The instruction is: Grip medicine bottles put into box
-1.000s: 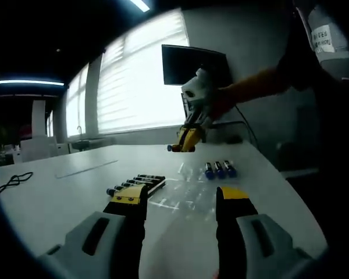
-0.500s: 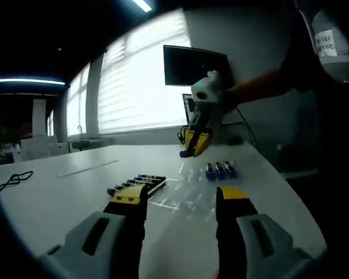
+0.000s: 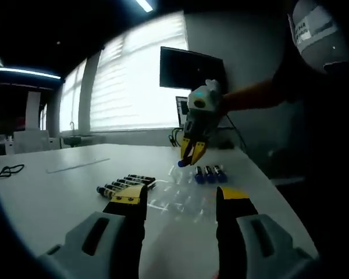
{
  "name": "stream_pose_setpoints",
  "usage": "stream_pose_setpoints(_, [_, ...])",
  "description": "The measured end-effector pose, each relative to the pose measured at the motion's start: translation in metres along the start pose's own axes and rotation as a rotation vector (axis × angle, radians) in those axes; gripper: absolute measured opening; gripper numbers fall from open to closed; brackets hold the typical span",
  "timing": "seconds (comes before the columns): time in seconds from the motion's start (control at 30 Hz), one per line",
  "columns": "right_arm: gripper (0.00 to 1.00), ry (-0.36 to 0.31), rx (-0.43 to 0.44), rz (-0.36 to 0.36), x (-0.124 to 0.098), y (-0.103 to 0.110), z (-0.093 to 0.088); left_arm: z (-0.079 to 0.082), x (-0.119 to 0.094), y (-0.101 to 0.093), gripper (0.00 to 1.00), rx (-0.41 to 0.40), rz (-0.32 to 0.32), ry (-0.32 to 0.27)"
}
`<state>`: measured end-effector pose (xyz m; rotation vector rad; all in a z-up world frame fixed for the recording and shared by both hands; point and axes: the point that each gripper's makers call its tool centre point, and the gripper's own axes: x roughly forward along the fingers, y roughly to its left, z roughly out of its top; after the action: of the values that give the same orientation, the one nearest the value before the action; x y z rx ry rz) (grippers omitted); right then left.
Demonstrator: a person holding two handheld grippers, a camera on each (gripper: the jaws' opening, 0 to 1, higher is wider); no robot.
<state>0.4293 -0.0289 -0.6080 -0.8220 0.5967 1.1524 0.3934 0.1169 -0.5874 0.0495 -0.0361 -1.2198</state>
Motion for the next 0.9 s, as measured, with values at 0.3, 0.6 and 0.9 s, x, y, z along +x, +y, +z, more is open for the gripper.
stream_pose_setpoints(0.3, [0.07, 0.035, -0.105, 0.088, 0.007, 0.008, -0.011, -0.012, 0.004, 0.013, 0.40, 0.014, 0.071, 0.064])
stream_pose_setpoints(0.6, [0.07, 0.040, -0.227, 0.191, 0.013, 0.014, -0.013, -0.014, 0.006, 0.014, 0.39, -0.004, 0.066, 0.073])
stream_pose_setpoints(0.9, [0.07, 0.059, -0.259, 0.242, 0.022, 0.013, -0.019, -0.012, 0.005, 0.017, 0.39, -0.045, 0.069, 0.063])
